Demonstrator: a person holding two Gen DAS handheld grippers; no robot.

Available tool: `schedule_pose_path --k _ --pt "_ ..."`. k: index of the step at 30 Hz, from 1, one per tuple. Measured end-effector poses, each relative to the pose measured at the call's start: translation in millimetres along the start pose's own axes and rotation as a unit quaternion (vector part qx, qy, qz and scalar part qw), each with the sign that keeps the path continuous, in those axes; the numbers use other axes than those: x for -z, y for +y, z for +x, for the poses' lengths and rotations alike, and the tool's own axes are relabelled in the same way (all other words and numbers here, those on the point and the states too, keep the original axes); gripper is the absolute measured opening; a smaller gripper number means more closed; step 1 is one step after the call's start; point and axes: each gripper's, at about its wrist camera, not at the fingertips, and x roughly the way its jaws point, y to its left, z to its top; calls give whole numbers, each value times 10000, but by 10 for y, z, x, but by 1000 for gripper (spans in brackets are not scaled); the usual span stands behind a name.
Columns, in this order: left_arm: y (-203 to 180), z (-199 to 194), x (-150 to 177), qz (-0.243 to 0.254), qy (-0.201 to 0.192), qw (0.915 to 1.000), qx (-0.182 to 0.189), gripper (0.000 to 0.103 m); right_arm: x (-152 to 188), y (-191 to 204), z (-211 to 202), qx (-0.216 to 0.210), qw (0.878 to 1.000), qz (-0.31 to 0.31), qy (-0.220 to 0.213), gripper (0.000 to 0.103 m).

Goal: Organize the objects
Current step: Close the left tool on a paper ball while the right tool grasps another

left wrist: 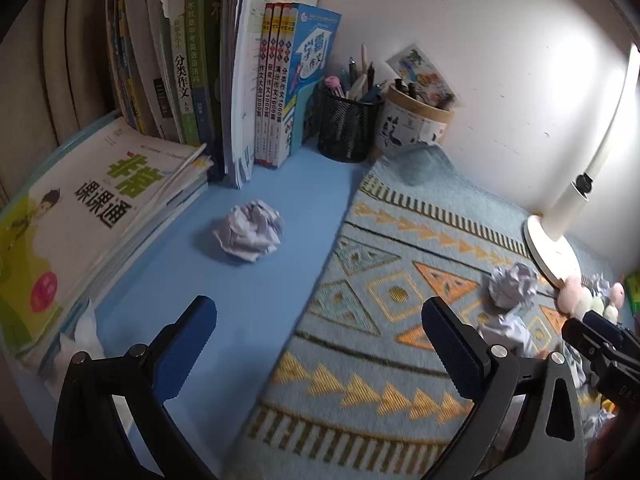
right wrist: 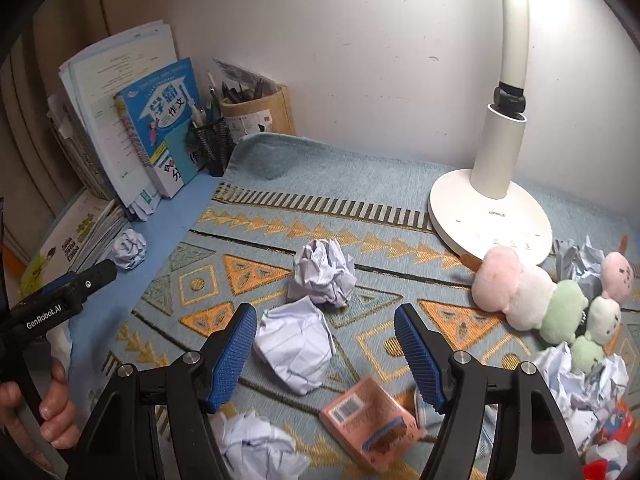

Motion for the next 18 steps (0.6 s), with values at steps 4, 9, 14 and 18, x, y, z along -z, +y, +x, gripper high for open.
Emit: schedule_pose_path --k 4,9,14,18 --pt "100 371 -196 5 40 9999 -153 102 -142 19 289 175 9998 -57 64 71" --pt "261 670 -266 -169 74 9997 -138 101 -183 32 512 166 9997 -135 121 71" --pt "348 860 -277 -336 280 9990 19 88 -172 44 616 185 9996 -155 177 49" --pt "320 920 -270 -298 400 9986 192 52 -185 48 573 206 9997 -108 87 46"
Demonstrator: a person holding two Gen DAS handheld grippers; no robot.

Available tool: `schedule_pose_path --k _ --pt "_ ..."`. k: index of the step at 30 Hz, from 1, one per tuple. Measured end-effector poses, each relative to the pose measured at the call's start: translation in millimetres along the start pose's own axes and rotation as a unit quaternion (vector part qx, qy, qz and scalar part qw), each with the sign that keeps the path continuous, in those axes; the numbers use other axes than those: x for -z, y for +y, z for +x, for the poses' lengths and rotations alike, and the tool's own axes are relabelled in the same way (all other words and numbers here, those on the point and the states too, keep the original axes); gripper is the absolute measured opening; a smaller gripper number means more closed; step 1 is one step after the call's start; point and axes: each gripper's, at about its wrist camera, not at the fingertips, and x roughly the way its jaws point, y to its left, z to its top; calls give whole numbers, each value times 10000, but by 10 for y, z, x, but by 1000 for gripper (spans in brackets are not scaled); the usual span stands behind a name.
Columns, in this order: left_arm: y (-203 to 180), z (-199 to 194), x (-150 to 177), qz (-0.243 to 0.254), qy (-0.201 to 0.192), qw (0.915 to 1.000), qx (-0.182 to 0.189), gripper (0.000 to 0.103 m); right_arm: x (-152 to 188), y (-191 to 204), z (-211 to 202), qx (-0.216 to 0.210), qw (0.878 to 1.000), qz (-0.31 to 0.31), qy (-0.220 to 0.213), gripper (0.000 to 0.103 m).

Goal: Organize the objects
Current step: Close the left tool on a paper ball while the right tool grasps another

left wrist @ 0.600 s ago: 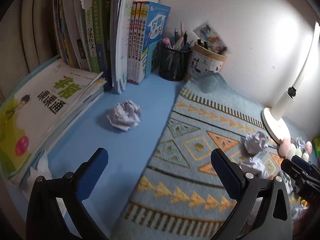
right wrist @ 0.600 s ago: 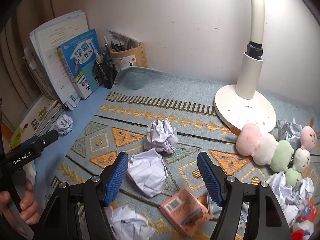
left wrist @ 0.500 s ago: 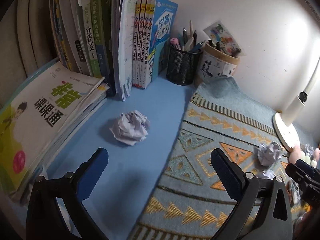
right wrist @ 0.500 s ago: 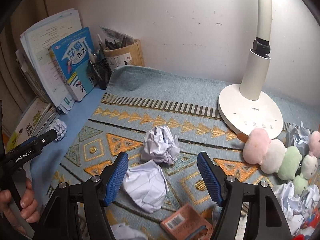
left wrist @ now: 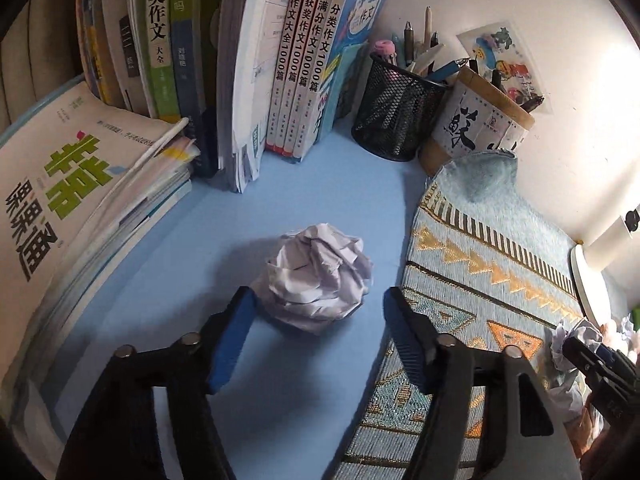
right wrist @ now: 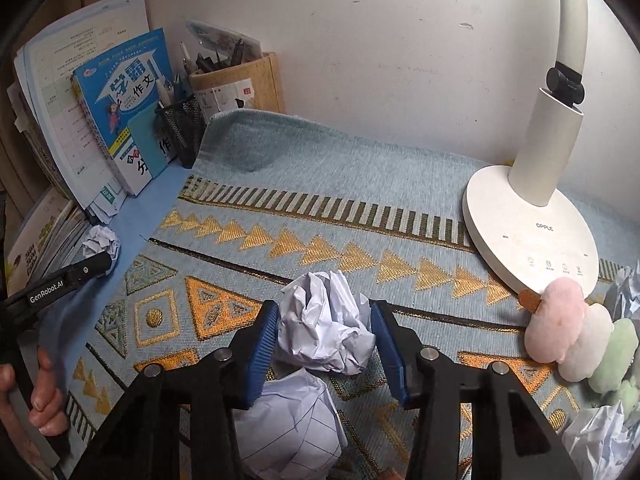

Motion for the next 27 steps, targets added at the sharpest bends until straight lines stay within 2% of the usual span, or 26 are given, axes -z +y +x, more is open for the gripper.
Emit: schedule_pose_path --k 2,7,17,18,19,20,21,23,24,27 --pt "-28 -20 17 67 -35 9999 70 43 2 7 -25 38 10000 13 -37 46" --pt "-96 -78 46 211 -152 9997 -10 39 28 23 -83 91 9998 -10 -167 46" --pt "-84 -89 7 232 -194 9995 -26 37 29 -65 -134 -26 9995 148 -291 46" --pt "-63 -76 7 176 -119 9998 8 39 31 -75 -135 -37 9994 167 -287 46" --pt "-34 -50 -1 103 -16 9999 60 48 36 -82 -138 -48 9994 185 -289 46" --pt "5 -47 -6 39 33 9999 142 48 40 -89 -144 -58 9993 203 -296 46" --pt "45 -65 -12 -31 7 9998 220 49 40 -92 -149 -71 9993 205 -299 46" --pt "124 -104 -18 -200 -60 9993 312 58 53 -90 -161 -61 9993 196 -315 46" --pt "156 -112 -19 -280 -59 9991 327 71 55 -89 -165 -57 9993 185 -320 46" --pt "165 -116 -67 -291 -94 9987 413 73 49 -105 -161 -113 9992 249 -305 46"
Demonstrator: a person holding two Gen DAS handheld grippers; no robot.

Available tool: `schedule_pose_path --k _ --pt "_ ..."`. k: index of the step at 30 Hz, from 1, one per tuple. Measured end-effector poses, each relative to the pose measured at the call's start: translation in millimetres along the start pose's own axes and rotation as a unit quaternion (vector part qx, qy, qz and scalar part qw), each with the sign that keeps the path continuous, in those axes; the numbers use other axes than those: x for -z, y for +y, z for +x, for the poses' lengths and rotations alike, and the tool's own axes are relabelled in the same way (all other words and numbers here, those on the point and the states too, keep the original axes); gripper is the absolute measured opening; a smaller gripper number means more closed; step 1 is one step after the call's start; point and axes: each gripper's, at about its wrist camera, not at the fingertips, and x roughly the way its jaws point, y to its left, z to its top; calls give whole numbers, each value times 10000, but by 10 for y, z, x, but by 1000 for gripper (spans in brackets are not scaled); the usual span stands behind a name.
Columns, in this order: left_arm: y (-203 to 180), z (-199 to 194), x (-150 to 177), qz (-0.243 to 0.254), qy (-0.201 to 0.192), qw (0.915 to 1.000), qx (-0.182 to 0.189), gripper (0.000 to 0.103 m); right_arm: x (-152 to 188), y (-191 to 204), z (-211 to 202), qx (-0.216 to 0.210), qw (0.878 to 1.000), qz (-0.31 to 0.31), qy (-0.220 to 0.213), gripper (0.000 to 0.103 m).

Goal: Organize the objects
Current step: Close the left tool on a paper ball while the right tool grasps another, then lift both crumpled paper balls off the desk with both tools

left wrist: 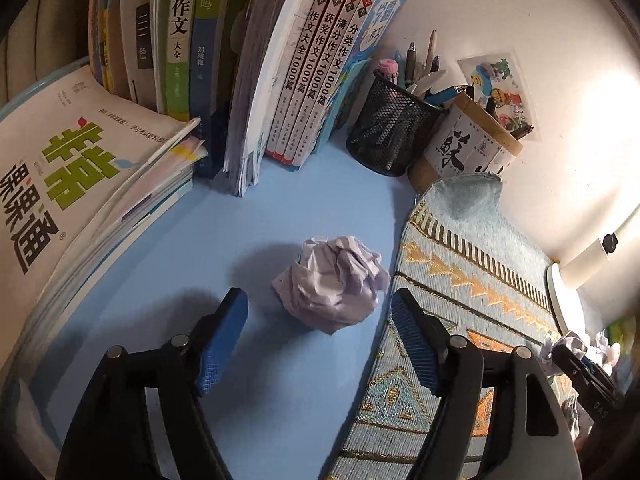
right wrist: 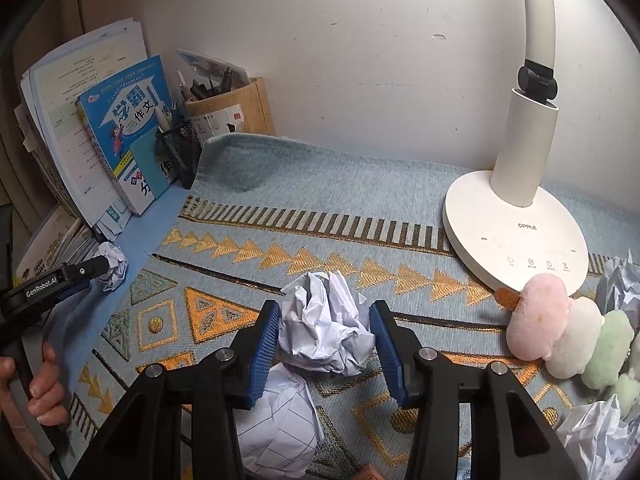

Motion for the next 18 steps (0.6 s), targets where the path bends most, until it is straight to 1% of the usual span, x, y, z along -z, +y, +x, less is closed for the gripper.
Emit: schedule_pose_path --k 2,5,6,8,9,10,12,14,15,18 --pt "-81 33 -33 180 25 9997 -189 73 -4 -20 17 -17 10000 60 27 46" --pt "-188 159 -54 400 126 9989 -191 73 -2 -38 28 -44 9999 121 39 46" --pt "-230 192 -61 501 121 9984 -223 71 -5 -33 26 -58 9999 110 31 46" --pt "-281 137 -51 635 -87 9978 -179 59 0 -18 3 -44 10000 80 -22 46" --pt "-294 111 -38 697 -143 9974 -122 45 -2 -13 -10 -55 9999 68 -52 46" --pt "-313 105 -27 755 -148 9970 -79 42 -5 -16 -37 -86 9999 78 -103 46" --pt "-359 55 1 885 -267 9957 -104 41 -19 -47 -131 -179 9993 160 -286 46" --pt "-409 -53 44 1014 -484 9936 -108 40 -28 -68 -239 -161 9986 209 -453 46" --pt "-439 -122 71 1063 -575 9926 -112 40 -23 -84 -287 -160 9984 250 -475 46" --pt "-632 -384 180 1240 -730 9896 45 40 31 -122 -482 -144 9978 402 -501 46"
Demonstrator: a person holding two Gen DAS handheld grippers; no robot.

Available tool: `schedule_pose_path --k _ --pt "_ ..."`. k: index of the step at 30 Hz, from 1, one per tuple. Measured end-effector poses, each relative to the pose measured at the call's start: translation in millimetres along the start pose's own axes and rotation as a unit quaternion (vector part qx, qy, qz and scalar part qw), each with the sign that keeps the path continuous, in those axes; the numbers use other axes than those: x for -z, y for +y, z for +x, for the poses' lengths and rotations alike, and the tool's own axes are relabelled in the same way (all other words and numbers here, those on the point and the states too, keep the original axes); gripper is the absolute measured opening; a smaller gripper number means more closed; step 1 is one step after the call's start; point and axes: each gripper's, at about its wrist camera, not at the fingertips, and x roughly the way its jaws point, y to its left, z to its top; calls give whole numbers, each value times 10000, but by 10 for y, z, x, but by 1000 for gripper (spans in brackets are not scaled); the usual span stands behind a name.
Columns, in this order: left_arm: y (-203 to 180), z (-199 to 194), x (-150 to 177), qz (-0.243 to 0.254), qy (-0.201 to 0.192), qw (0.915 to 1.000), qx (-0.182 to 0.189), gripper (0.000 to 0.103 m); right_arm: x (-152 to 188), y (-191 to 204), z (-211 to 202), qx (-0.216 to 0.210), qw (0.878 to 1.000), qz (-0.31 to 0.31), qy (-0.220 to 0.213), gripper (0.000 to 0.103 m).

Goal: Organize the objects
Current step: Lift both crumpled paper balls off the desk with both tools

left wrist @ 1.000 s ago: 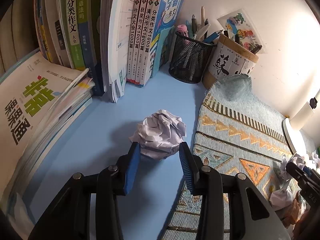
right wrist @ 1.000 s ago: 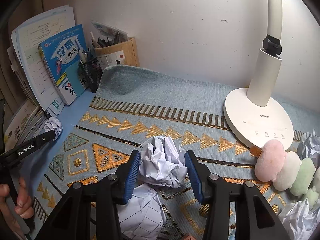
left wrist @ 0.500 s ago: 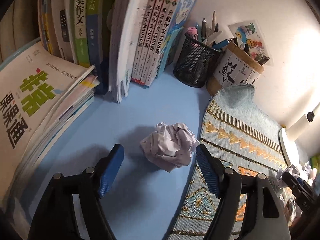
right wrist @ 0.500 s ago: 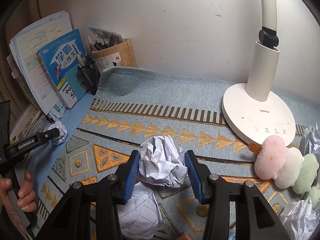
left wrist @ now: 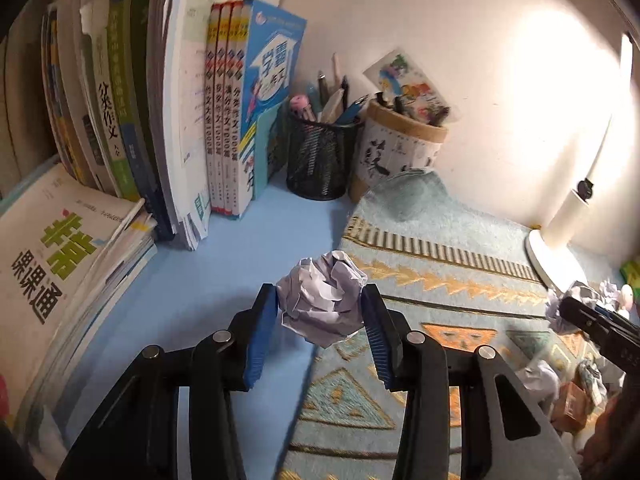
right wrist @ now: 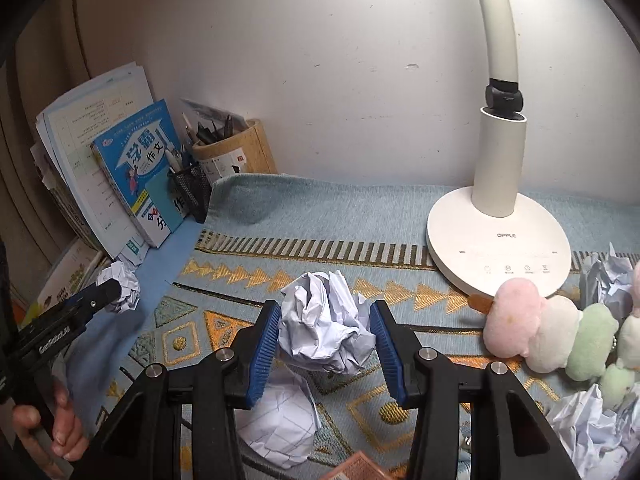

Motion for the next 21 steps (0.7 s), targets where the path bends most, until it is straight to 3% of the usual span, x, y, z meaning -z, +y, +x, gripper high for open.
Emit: schedule_pose_path --k 4,9,13,15,21 --pt "-416 -452 128 374 -266 9988 178 40 123 -12 -335 62 9999 147 44 46" --pt "-974 -991 479 687 -273 9965 395 40 369 -65 -877 96 9995 288 51 46" --pt "-1321 -1174 739 715 -176 9946 734 40 681 -201 -1344 24 9997 257 -19 46" --pt "-1486 -1289 892 753 -123 9927 935 40 849 -261 -1523 213 9997 103 -97 46" --pt "-1986 -1334 1307 948 96 9869 1304 40 1261 -575 -1779 380 9993 23 8 46"
